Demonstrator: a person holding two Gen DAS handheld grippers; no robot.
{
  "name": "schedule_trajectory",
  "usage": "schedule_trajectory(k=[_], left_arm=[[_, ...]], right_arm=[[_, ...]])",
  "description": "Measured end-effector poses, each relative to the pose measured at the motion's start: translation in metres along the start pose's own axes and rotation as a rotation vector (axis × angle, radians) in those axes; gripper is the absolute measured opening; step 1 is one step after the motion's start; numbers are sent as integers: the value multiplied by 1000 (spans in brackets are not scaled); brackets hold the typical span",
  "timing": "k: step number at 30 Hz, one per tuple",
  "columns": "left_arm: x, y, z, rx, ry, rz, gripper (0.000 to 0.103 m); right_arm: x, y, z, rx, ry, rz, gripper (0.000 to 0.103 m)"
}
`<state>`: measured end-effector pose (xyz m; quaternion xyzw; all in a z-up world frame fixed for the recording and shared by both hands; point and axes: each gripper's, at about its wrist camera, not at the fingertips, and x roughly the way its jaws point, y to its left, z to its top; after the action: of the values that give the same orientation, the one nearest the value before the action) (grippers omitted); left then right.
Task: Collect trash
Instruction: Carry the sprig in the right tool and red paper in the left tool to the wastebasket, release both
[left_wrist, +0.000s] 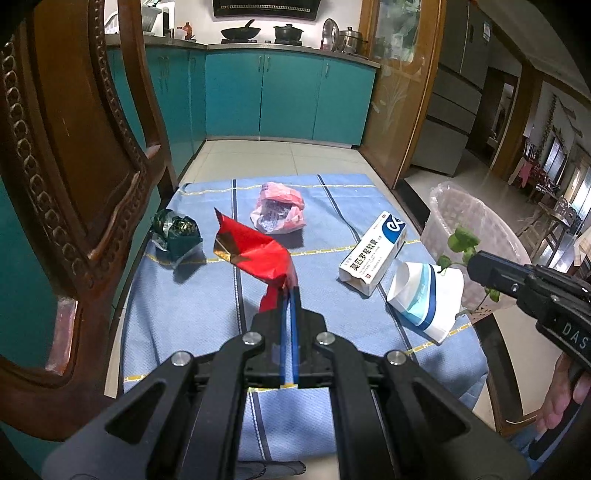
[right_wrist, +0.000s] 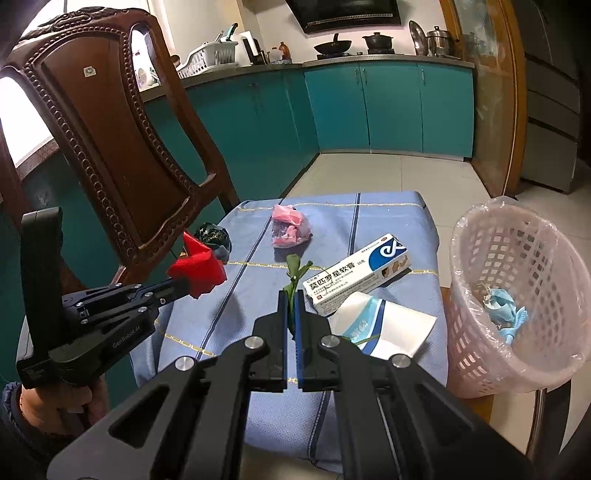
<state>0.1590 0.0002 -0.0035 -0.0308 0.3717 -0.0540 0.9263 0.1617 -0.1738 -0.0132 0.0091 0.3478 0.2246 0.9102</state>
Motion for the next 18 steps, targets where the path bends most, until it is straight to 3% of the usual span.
schedule_trajectory(k=[6, 9, 14, 15, 16, 17, 18], left_arm=[[-1, -1, 1, 9, 3, -1, 3], [-3, -1, 1, 8, -7, 2, 3], [-2, -1, 0, 11, -11, -4, 3], [-1, -2, 0, 15, -9, -4, 3], [0, -3, -1, 18, -8, -6, 3], [0, -4, -1, 22, -9, -8, 3], [0, -6, -1, 28, -11, -11, 3]], right_arm=[[3, 0, -1, -2, 6, 1, 4], [-11, -11, 7, 28, -52, -7, 4], [-47, -93, 35, 188, -230, -109, 6], [-47, -117, 37, 224, -243, -131, 10], [-45, -133, 36, 245, -252, -147, 21], [-41, -151, 33, 277, -253, -173, 45], [-37, -164, 30, 312, -247, -191, 59]])
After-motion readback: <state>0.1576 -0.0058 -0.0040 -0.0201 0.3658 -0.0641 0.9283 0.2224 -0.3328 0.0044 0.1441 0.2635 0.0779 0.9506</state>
